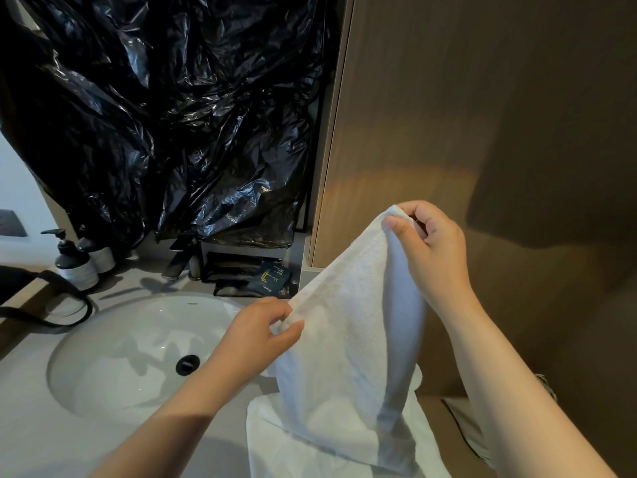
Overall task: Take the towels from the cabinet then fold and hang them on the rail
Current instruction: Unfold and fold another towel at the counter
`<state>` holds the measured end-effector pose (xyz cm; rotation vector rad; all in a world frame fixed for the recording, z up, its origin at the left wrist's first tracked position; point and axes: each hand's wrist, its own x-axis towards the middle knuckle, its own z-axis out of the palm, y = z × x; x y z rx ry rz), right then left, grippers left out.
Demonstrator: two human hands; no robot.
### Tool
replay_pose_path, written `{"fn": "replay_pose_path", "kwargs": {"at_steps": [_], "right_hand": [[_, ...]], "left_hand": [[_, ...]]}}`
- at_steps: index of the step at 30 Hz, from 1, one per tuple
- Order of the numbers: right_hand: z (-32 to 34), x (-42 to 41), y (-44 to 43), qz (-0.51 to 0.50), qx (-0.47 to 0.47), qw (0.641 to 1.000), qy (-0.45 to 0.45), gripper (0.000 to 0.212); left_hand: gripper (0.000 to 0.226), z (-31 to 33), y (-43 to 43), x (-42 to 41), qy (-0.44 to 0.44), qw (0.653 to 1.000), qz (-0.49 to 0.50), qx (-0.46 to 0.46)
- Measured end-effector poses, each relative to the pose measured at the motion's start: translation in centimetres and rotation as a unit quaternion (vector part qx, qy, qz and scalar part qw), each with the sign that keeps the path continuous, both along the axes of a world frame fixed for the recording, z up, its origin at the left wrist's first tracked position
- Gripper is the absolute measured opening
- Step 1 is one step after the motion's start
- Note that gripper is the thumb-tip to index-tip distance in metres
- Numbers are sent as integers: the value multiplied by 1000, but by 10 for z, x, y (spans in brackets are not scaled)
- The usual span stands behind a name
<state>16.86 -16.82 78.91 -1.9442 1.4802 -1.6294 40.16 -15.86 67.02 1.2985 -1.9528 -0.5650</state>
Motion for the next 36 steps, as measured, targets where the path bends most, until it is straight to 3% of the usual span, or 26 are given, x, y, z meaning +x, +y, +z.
{"fn": "replay_pose_path", "kwargs": {"at_steps": [5,8,14,17,22,31,33,36], "right_hand": [[14,-10,-2,-34,-35,998,-28,12],[17,-14,-2,-55,-44,997,-27,10],[19,-27,-2,-89,-50,995,-18,18],[-7,-37,-5,-60,64,995,48,35],[-77,-53,-4,-69,227,970,46,22],[-139,-67,6,-202,214,952,-86,25],[-140,-69,5,-201,232,949,-77,22],[-142,-72,2,-163,322,933,5,17]], "left_hand": [[46,-11,-4,11,-9,999,13,37],[49,-1,-10,16,6,998,58,15],[49,31,-21,9,182,975,125,-30],[48,28,-22,8,114,989,92,-28],[49,-2,-20,9,27,997,73,-13],[49,-41,-13,30,-83,994,62,46],[45,-42,-10,33,-98,991,67,58],[43,-38,-5,33,-85,993,69,39]]}}
